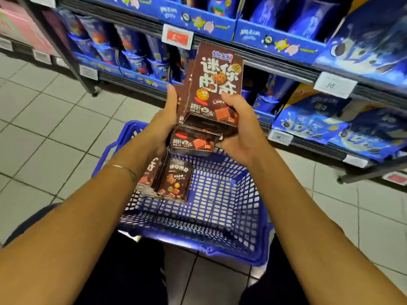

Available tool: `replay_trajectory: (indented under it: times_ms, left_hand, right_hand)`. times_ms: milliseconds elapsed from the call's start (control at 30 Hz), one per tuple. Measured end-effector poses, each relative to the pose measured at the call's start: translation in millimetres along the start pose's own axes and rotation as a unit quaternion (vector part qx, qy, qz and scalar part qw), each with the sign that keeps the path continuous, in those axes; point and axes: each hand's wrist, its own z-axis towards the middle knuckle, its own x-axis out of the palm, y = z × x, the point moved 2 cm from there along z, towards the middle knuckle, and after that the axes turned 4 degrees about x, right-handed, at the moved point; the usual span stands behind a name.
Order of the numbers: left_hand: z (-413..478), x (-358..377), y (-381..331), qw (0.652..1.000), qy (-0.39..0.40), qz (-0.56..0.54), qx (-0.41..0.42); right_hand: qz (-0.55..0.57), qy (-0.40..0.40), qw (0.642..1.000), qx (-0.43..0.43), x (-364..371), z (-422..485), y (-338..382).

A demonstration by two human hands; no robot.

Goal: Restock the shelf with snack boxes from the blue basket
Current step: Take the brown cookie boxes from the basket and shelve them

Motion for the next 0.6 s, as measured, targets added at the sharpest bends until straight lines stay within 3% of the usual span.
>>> replay_trajectory:
  times_ms: [200,467,600]
  left_hand:
    - [-72,28,-97,0.997,0.074,-0.015,-0.019]
    - [-237,87,-280,0.988,0.139,-0.063,-0.018]
    - [-326,128,-371,0.984,0.153,-0.095,0.013]
  right_hand:
    - [0.032,-0.063,0.997,-0.025,51,-76,81]
    - [-0.025,-0.091,0.995,-0.035,150,-252,275]
    - [-0.033,-0.066,0.995,-0.063,196,-347,369]
